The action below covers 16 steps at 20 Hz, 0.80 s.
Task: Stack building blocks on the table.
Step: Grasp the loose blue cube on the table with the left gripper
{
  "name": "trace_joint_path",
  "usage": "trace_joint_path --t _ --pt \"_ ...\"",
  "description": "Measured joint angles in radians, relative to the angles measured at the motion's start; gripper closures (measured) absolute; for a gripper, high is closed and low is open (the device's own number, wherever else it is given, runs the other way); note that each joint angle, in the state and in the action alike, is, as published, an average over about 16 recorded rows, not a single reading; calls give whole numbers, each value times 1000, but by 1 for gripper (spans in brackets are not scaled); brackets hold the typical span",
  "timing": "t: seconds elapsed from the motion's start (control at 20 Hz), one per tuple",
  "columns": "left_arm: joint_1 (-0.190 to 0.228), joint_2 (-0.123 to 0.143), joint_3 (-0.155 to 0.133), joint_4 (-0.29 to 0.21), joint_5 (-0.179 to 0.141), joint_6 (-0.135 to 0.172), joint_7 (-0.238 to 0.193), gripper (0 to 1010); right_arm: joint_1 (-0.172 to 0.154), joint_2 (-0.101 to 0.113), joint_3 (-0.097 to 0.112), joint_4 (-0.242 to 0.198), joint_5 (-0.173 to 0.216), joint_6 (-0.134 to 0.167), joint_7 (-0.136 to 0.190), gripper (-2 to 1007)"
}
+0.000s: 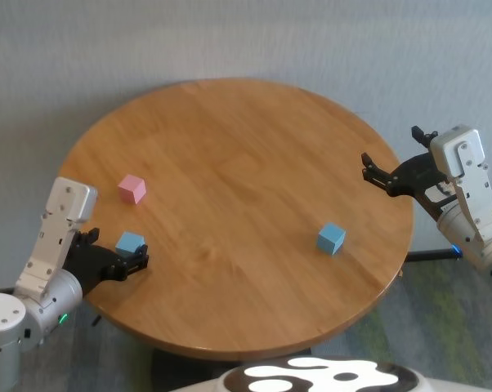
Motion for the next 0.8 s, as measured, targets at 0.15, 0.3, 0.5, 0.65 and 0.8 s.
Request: trace_joint_path --t 0.15,0.3,0.5,0.65,0.8 --pt "1 -2 -2 0 2 2 2 13 0 0 0 0 0 0 0 0" --pt "2 -3 -3 -1 3 4 2 32 0 0 0 0 0 0 0 0" --pt "2 -2 -3 -1 2 4 2 87 0 0 0 0 0 0 0 0" --pt "2 -2 -2 -2 2 3 2 150 0 0 0 0 0 0 0 0" --pt "2 -1 -2 -2 1 3 2 232 0 0 0 0 0 0 0 0"
